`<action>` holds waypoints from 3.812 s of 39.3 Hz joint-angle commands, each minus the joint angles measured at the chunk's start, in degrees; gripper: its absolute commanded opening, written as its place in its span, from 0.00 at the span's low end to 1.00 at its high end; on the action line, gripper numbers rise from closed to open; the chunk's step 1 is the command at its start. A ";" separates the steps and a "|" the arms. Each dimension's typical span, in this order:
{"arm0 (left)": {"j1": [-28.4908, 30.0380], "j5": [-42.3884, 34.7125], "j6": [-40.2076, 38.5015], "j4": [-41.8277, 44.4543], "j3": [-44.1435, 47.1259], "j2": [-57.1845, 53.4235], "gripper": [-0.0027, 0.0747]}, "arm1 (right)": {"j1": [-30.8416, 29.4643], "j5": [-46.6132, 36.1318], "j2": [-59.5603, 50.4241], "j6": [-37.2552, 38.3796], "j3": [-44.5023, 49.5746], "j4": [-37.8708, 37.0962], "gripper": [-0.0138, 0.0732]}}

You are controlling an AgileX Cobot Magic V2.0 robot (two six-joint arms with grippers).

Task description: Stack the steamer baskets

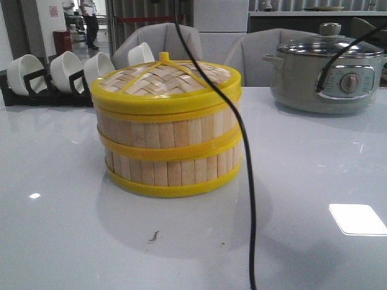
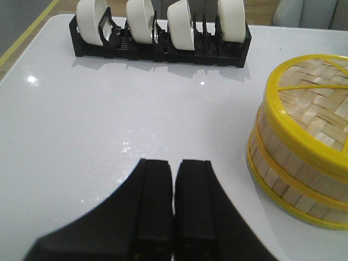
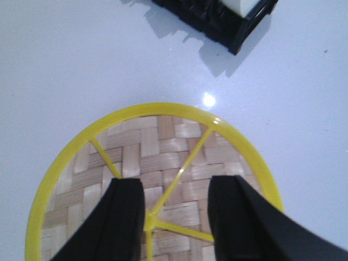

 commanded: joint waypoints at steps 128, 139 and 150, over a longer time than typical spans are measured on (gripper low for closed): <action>-0.37 -4.84 -0.51 0.47 -1.53 0.08 0.16 | -33.75 -60.01 -99.17 -0.05 117.92 -1.06 0.24; -0.37 -4.84 -0.51 2.54 -1.53 -0.13 0.16 | -33.75 -59.95 -99.17 -0.05 117.92 -1.06 0.24; 0.85 -18.08 -0.51 4.93 7.26 -8.95 0.16 | -33.75 -59.95 -99.17 -0.05 117.92 -1.06 0.24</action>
